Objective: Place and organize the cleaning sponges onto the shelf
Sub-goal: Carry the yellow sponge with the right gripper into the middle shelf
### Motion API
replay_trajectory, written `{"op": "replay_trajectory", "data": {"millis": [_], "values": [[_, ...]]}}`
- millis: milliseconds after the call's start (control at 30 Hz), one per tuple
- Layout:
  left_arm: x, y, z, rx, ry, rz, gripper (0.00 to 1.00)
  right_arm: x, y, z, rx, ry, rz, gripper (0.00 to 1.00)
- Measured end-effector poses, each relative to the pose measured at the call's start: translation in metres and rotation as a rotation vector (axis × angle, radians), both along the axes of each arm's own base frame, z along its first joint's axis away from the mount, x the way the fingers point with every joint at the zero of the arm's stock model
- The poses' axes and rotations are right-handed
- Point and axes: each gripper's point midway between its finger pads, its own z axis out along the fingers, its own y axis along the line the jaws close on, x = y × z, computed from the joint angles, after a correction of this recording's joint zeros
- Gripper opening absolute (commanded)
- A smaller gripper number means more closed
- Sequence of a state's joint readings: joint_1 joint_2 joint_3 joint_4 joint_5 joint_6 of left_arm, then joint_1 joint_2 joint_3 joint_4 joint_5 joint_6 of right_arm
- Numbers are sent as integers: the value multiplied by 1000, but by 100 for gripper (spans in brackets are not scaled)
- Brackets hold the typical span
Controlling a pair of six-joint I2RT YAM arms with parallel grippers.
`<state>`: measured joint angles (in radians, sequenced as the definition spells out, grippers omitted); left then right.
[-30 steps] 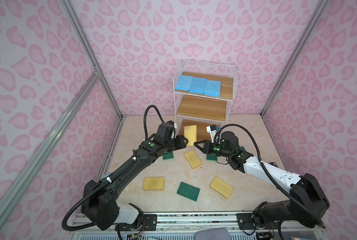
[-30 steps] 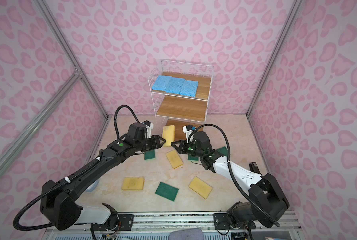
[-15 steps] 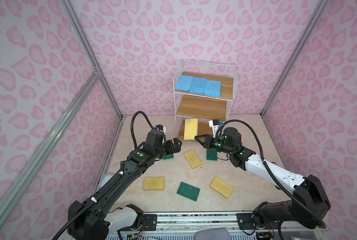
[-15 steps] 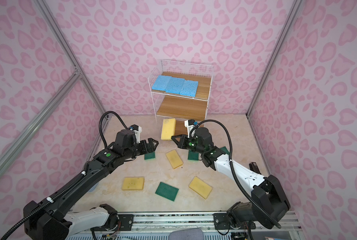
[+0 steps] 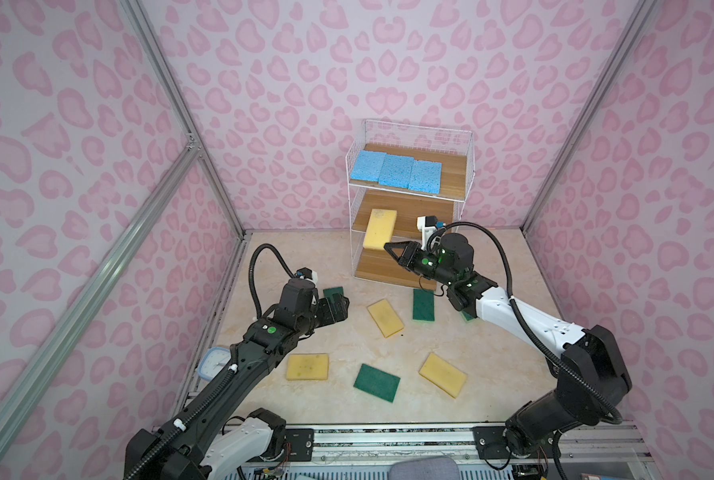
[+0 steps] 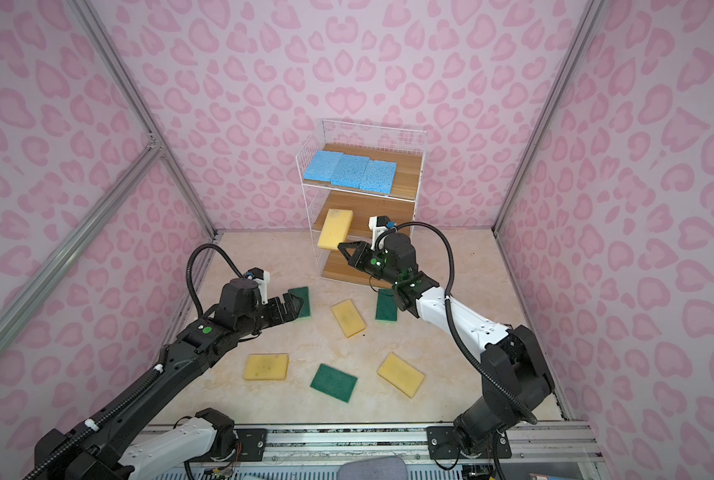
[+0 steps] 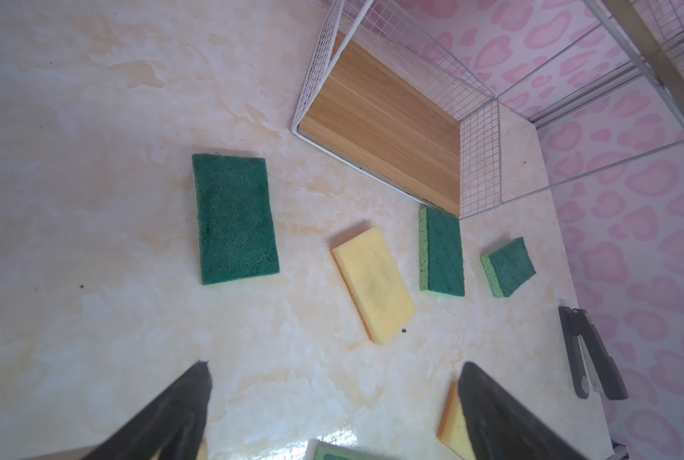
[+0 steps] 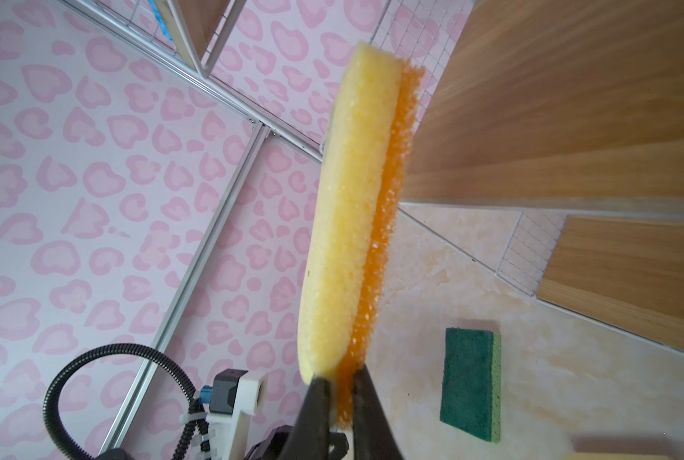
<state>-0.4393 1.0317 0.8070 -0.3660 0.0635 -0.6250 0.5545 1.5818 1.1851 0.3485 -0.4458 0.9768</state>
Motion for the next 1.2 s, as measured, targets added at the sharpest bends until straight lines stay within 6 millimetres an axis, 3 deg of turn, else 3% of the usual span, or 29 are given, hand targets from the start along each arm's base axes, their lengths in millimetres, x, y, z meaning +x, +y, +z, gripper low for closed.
{"op": "replay_trajectory", "data": {"millis": [300, 700, 933, 1200], "values": [[-5, 5, -1, 4, -31, -4, 98, 36, 14, -5, 38, 53, -35, 12], [-12, 8, -7, 13, -33, -12, 98, 66, 32, 1, 63, 78, -44, 12], [-13, 8, -5, 10, -40, -15, 98, 75, 35, 4, 58, 99, -51, 16], [-15, 8, -12, 14, -24, -19, 98, 84, 35, -10, 22, 158, -76, 20]]}}
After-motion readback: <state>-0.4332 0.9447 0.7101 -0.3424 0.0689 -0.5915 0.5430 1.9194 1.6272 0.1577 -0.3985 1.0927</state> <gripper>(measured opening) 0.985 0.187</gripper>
